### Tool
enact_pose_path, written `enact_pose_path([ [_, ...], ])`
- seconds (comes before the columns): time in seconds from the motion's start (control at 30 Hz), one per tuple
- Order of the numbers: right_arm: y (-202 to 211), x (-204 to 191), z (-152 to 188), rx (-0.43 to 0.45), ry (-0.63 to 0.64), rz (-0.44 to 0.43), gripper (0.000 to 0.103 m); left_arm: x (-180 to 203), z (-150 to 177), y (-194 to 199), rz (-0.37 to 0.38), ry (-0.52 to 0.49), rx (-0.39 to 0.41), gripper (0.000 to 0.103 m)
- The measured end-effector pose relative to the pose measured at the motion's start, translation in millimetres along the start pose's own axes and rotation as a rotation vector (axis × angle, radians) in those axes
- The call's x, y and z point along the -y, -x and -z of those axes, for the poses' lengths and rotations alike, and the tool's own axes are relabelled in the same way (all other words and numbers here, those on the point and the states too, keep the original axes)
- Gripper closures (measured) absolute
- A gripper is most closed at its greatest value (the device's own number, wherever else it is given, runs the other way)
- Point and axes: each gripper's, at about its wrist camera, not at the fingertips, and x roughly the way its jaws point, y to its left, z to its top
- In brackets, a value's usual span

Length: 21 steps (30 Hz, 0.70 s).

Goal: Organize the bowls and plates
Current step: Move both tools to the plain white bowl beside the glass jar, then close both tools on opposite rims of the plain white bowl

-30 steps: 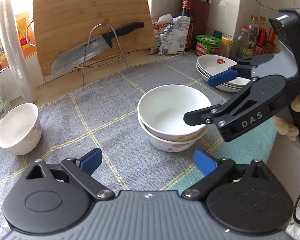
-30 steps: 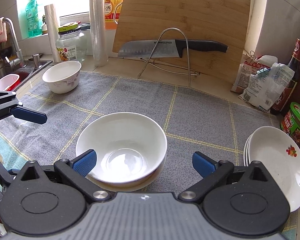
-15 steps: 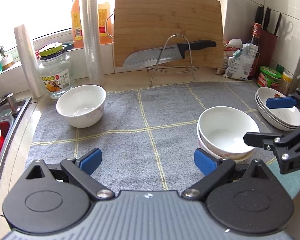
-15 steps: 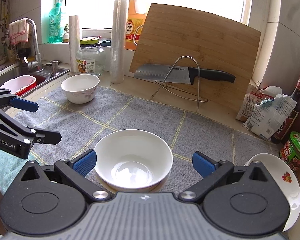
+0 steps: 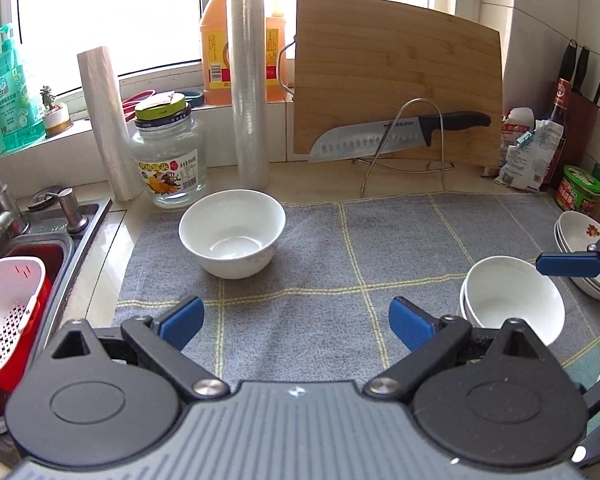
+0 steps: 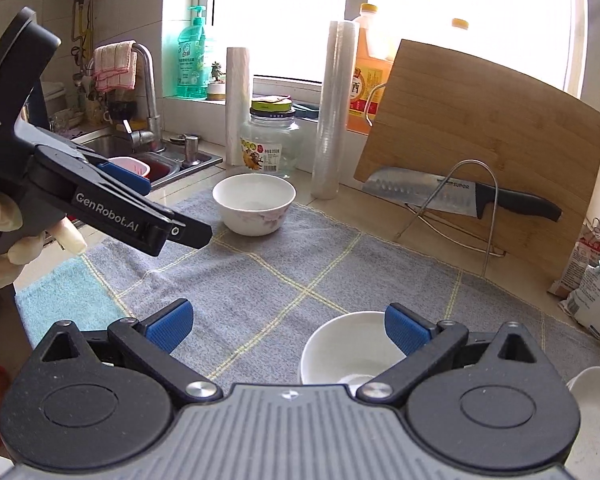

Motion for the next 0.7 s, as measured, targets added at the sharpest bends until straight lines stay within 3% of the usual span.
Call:
enact_pose_path([
  [0.4,-90,-40,-41,-0.088,-0.061,0.034,0.000,-79,-39,-63,0.036,-0.116,-0.043,0.004],
  [0.7,-132,-50,-57,-0.124,-0.074,0.077,0.000,-105,-57,-109,0.104,-0.162,-0.064,0.004],
])
